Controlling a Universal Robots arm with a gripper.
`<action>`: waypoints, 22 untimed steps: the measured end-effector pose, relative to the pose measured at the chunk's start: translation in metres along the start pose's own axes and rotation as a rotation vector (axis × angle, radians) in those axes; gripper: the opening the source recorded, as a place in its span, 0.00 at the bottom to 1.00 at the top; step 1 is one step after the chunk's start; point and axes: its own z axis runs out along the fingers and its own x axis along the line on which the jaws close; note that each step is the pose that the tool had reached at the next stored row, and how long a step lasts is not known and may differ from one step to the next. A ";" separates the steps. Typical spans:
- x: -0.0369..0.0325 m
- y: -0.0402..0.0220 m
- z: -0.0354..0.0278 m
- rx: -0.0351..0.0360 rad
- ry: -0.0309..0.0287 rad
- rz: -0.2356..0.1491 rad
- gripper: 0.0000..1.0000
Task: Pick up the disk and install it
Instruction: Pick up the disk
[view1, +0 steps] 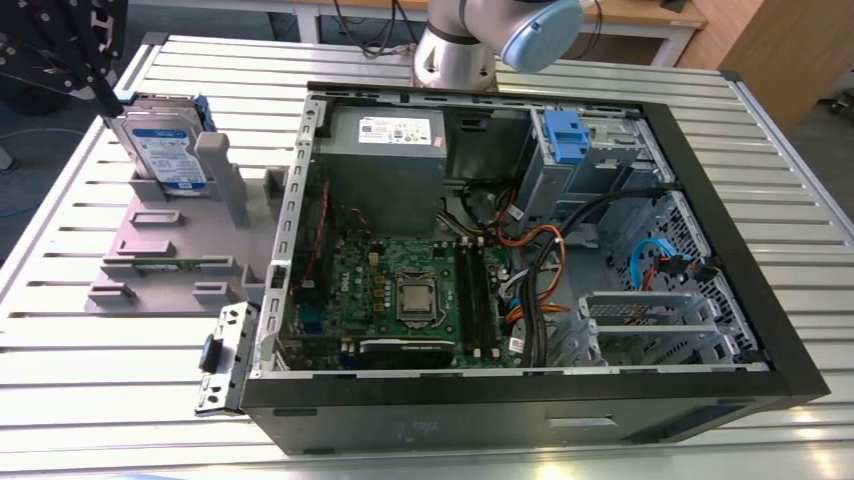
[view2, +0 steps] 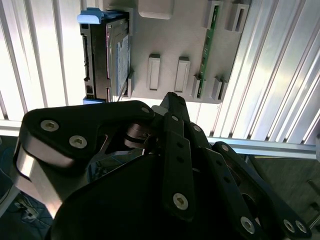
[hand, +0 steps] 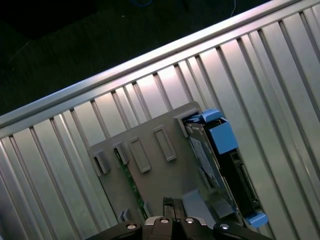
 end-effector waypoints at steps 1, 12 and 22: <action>0.0000 0.0000 0.0000 0.0000 0.0000 -0.001 0.11; 0.0000 0.0000 0.0000 0.0000 -0.0001 -0.009 0.11; 0.0000 0.0000 0.0000 0.0000 -0.0003 -0.016 0.11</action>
